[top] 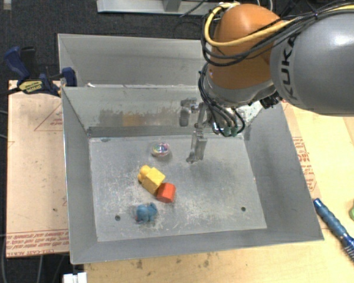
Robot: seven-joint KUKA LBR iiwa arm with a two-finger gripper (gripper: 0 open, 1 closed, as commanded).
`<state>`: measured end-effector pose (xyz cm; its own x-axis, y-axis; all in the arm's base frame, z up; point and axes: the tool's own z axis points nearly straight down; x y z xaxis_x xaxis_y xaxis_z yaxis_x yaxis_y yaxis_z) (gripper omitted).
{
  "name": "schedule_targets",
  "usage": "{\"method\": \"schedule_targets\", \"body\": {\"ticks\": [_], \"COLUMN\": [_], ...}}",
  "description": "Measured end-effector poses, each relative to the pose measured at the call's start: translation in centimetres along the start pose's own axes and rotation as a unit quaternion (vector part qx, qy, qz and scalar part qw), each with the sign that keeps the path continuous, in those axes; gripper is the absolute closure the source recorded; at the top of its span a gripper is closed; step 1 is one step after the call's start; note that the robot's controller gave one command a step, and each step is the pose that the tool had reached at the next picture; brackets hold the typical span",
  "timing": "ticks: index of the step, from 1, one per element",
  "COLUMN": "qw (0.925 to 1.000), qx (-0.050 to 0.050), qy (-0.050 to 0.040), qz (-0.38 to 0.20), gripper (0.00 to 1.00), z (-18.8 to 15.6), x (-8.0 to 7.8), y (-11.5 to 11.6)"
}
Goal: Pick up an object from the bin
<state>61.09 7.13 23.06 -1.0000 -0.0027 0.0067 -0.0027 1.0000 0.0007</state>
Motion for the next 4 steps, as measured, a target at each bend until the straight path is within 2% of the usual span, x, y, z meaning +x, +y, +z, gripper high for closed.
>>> {"method": "schedule_targets", "body": {"ticks": [1,2,3,4], "qw": [0.9991,0.999,0.999,1.0], "qx": [-0.001,-0.001,-0.001,0.0], "qy": [-0.0007,-0.0045,-0.0041,-0.0016], "qz": [0.042,0.044,0.044,0.001], "gripper": [0.0,1.0,0.0,0.0], "z": [16.2,16.0,16.1,16.2], "x": [3.2,3.0,3.0,7.8], "y": [3.7,3.6,3.6,6.2]}}
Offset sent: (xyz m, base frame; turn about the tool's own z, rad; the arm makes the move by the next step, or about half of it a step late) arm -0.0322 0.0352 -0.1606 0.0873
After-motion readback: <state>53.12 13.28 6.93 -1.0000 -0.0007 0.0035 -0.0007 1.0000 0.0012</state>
